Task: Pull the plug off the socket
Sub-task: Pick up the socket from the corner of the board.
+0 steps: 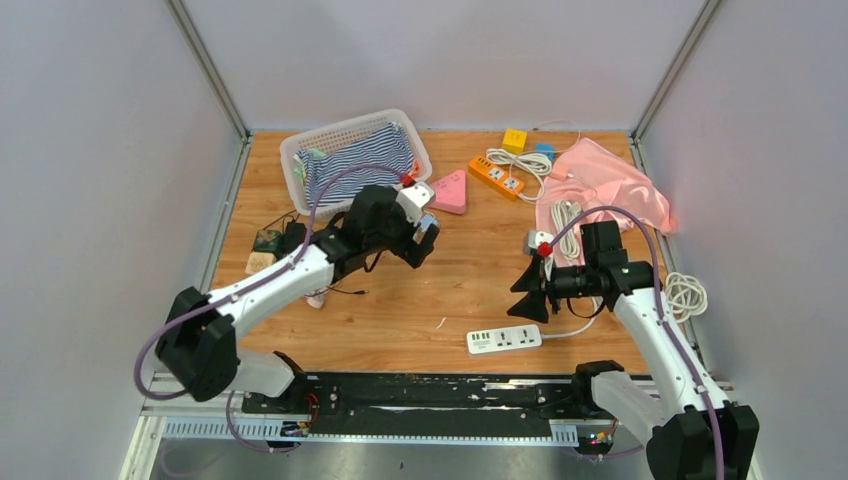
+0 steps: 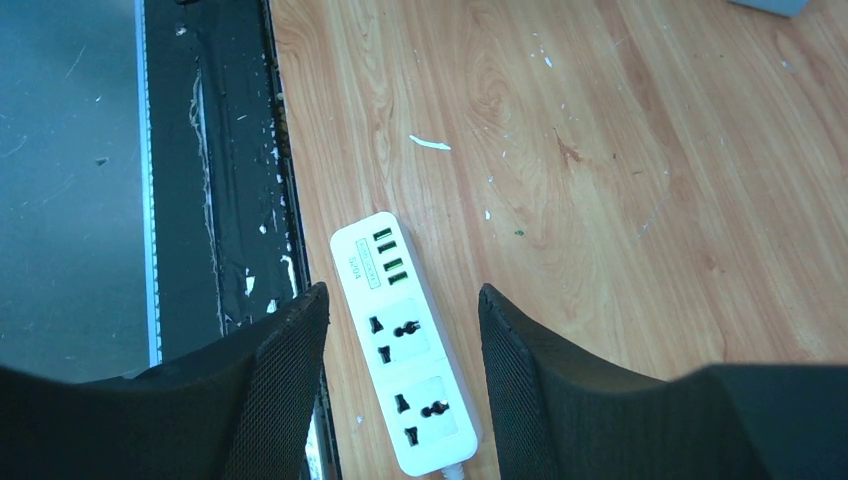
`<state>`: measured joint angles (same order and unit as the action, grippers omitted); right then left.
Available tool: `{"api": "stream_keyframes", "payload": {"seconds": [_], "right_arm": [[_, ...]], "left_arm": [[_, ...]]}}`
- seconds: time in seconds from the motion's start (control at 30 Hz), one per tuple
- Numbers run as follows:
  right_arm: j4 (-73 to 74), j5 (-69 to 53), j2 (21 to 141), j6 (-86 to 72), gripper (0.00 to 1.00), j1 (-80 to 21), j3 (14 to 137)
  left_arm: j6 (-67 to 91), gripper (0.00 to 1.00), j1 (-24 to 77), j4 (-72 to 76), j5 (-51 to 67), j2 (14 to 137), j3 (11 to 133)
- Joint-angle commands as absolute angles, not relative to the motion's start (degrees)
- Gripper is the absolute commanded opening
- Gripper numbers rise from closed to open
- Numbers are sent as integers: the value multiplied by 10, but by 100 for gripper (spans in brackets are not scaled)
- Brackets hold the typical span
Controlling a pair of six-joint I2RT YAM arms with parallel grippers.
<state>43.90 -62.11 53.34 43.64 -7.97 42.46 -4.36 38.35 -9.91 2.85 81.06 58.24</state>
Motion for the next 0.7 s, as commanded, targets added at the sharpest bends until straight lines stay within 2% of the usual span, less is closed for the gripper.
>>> {"api": "stream_keyframes", "payload": {"seconds": [0.0,0.17,0.37,0.67], "right_arm": [[490,-657,515,514,59,-69,425],[527,-669,506,570,61,-66,426],[537,-667,497,591,61,-59,424],[540,-641,499,642,60,-58,405]], "left_arm": [[-32,100,398,25,101,717,498],[-57,100,451,61,36,651,432],[-62,100,495,65,-46,632,412],[-66,100,521,70,-96,630,407]]}}
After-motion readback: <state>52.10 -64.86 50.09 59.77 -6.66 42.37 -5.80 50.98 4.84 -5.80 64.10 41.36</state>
